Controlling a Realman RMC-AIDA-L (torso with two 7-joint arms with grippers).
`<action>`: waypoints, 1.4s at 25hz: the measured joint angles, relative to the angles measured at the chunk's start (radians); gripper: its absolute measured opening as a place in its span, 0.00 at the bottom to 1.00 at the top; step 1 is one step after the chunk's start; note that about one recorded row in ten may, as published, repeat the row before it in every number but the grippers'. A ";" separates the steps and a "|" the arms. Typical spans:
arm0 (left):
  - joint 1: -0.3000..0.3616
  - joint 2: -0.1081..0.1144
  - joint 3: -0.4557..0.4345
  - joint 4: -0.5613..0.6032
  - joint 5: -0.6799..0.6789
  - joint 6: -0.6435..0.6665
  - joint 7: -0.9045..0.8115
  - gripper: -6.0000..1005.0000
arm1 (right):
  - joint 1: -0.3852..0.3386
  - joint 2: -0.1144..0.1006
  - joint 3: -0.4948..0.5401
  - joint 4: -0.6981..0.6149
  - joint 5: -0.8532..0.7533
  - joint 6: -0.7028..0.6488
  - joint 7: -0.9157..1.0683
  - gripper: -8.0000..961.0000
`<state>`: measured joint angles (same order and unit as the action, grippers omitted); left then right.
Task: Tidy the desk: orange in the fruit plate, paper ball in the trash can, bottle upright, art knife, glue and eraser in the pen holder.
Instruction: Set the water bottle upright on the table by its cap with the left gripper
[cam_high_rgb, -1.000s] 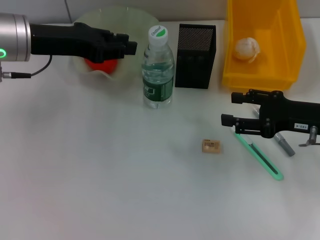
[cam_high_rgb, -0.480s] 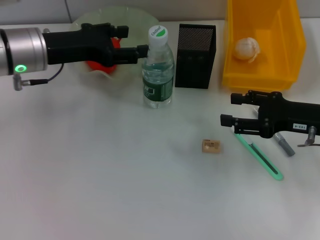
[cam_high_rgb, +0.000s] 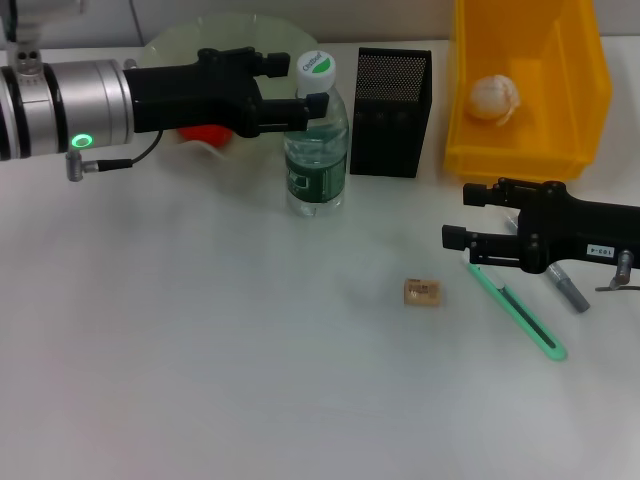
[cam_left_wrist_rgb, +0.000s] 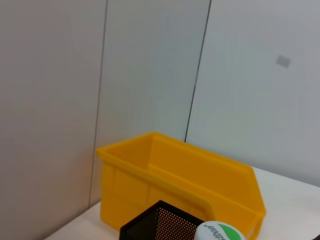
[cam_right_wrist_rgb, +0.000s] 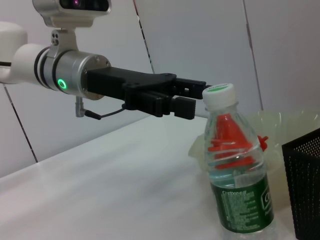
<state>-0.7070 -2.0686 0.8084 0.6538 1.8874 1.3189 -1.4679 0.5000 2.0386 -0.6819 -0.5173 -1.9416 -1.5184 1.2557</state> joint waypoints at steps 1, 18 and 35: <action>0.000 0.000 0.000 0.000 0.000 0.000 0.000 0.81 | 0.000 0.000 0.001 0.000 0.000 0.000 0.000 0.78; -0.072 -0.003 0.015 -0.121 -0.012 -0.132 0.076 0.81 | 0.002 0.000 0.003 -0.001 0.003 0.000 0.014 0.78; -0.079 -0.005 0.024 -0.137 -0.042 -0.155 0.078 0.58 | 0.002 0.000 -0.003 -0.005 0.003 0.012 0.014 0.78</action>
<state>-0.7862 -2.0738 0.8323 0.5165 1.8455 1.1640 -1.3899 0.5016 2.0386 -0.6851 -0.5224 -1.9389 -1.5068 1.2701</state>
